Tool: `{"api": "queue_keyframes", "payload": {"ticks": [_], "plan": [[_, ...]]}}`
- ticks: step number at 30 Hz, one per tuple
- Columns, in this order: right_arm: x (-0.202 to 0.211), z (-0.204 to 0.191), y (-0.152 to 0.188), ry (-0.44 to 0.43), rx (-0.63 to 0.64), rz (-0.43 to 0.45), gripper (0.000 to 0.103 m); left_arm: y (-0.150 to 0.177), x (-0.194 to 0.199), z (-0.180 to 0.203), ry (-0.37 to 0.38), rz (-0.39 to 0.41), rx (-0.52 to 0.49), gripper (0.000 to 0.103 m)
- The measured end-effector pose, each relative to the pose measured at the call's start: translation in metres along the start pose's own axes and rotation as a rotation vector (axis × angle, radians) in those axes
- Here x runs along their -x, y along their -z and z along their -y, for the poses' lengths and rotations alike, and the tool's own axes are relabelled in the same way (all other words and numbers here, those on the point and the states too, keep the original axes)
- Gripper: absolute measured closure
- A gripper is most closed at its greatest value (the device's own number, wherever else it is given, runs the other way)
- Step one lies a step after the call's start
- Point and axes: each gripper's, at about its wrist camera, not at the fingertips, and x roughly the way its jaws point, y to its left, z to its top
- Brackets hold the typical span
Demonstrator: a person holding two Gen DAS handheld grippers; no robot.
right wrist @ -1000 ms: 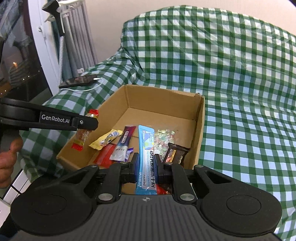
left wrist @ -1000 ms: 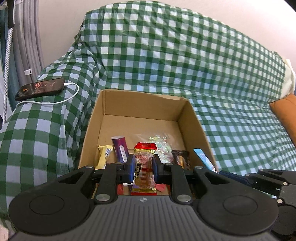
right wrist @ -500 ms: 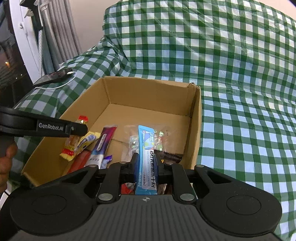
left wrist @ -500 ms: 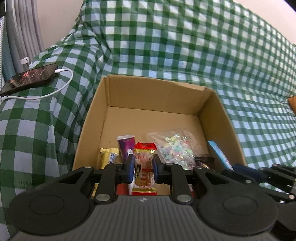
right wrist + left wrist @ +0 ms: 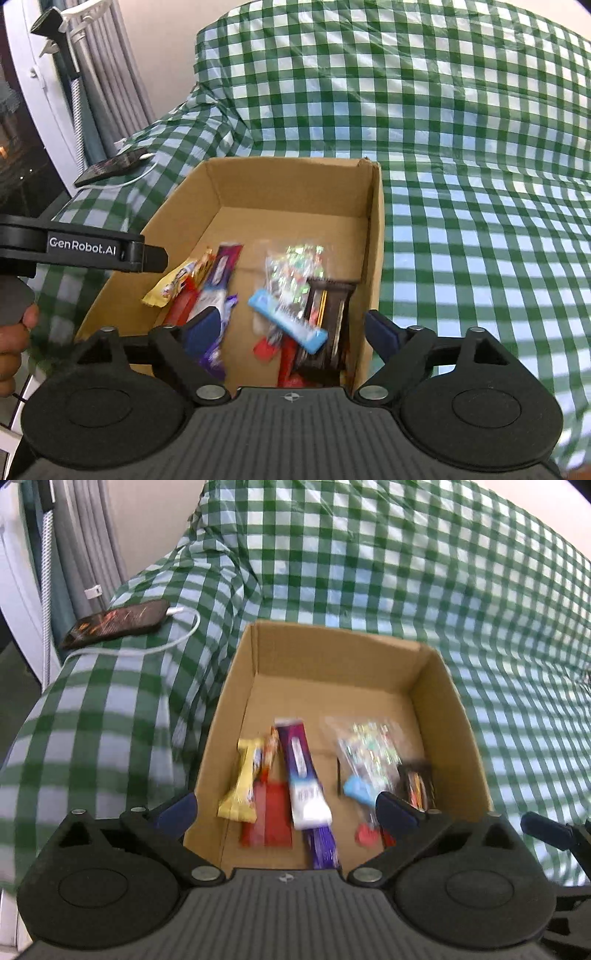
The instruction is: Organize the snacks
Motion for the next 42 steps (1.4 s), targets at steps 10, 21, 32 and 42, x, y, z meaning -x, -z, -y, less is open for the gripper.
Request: {"api": "queue_keyframes", "payload": {"ticks": [10,21,32,42], "plan": [[0.065,-0.025,0.044,0.057,0.063,0.063,0.005,0.066,0.058,0.001,-0.028,0.006,-0.023,0.0],[0.106,-0.036,0.07,0.062,0.119,0.139,0.002,0.102,0.097,0.013,-0.069,0.071,-0.048,0.0],[0.127,-0.039,0.083,0.071,0.139,0.174,0.001,0.115,0.113,0.017,-0.085,0.082,-0.058,0.0],[0.134,-0.039,0.089,0.072,0.146,0.188,0.0,0.117,0.12,0.009,-0.084,0.109,-0.017,0.0]]}}
